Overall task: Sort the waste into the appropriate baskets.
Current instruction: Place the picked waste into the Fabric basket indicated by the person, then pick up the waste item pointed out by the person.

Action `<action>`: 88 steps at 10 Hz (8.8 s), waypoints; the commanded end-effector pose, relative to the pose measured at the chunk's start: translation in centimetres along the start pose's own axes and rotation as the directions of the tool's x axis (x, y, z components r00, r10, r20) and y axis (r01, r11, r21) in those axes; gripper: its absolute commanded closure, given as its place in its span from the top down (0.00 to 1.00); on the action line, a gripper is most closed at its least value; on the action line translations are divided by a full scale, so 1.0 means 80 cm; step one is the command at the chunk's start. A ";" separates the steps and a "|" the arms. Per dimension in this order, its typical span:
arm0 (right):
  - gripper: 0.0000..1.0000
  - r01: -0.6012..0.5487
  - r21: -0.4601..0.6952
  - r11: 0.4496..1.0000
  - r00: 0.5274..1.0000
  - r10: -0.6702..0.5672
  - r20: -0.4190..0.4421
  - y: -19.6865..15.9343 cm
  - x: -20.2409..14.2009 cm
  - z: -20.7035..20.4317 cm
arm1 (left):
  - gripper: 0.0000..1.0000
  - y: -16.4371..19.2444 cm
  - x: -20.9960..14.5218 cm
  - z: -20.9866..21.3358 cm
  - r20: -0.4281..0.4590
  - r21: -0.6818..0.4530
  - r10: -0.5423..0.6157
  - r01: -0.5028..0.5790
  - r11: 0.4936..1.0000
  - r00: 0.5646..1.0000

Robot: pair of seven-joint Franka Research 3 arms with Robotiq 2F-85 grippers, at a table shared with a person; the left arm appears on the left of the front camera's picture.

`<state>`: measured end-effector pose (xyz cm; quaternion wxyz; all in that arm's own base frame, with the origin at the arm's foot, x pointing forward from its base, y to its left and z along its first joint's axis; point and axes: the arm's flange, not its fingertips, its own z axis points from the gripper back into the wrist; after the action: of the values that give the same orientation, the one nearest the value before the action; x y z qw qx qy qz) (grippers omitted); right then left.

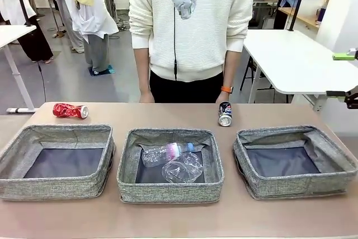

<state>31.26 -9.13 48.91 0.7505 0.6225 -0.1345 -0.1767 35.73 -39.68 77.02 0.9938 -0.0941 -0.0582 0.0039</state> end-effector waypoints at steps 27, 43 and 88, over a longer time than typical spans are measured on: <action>1.00 0.001 -0.002 1.000 1.000 -0.001 -0.007 0.003 0.000 0.003 | 0.08 0.455 -0.062 -0.283 -0.098 0.081 0.273 -0.265 0.961 0.957; 1.00 0.001 -0.002 1.000 1.000 -0.001 -0.007 0.003 0.000 0.003 | 1.00 0.460 -0.041 -0.329 -0.178 -0.070 0.445 -0.463 0.884 0.877; 1.00 0.001 -0.002 1.000 1.000 -0.001 -0.007 0.003 0.000 0.003 | 1.00 0.535 -0.045 -0.268 0.080 -0.734 0.362 -0.191 0.651 0.929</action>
<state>31.28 -9.10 48.87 0.7509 0.6221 -0.1336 -0.1767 34.49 -2.11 47.14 0.8206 -0.5439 -0.0754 0.1587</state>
